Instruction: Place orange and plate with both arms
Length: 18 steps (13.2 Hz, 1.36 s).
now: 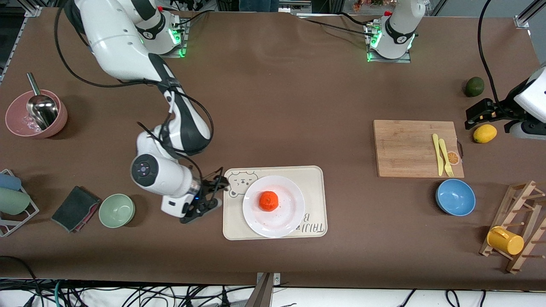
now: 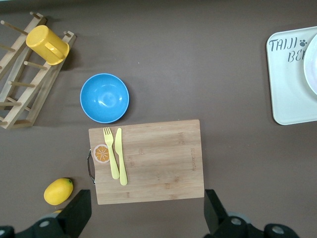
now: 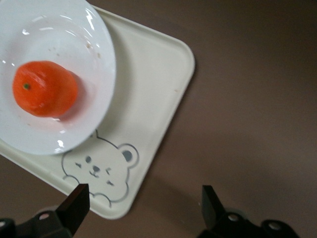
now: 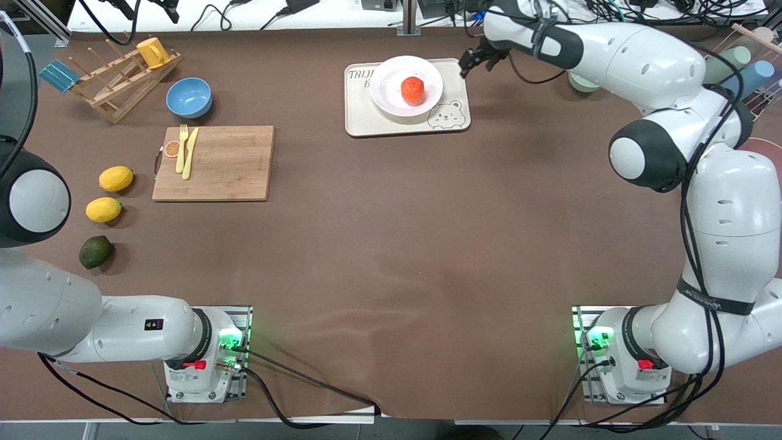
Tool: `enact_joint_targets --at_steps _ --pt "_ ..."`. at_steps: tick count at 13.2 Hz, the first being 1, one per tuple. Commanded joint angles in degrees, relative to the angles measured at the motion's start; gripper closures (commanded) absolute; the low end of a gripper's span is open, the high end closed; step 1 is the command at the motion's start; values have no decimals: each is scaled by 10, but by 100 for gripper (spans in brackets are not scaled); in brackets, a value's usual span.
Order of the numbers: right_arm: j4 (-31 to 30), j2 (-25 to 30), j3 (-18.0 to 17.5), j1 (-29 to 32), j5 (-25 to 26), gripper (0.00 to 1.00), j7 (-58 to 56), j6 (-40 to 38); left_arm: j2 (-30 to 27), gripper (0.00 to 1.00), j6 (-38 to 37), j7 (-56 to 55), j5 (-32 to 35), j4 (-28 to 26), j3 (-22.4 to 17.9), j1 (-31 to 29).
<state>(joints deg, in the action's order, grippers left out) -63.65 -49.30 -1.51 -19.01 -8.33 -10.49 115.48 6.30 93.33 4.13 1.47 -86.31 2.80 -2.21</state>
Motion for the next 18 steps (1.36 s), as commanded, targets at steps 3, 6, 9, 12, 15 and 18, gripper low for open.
enact_joint_targets --at_steps 3,6,9,12,15,18 --pt "-16 117 121 0 43 0 -7 -161 3 0 2 14 -18 7 -2 -3" --pt "-19 175 167 1 57 0 -55 -224 3 0 1 14 -21 7 -2 -3" --pt "-108 255 162 13 60 0 -63 -183 3 0 1 14 -21 7 -2 -3" --pt "-203 361 133 65 56 0 -60 -179 3 0 1 14 -20 7 -2 -3" --pt "-318 455 112 122 58 0 -58 -175 3 0 1 13 -21 7 -2 -2" --pt "-388 530 61 175 81 0 -44 -201 3 0 1 13 -21 7 -2 -2"
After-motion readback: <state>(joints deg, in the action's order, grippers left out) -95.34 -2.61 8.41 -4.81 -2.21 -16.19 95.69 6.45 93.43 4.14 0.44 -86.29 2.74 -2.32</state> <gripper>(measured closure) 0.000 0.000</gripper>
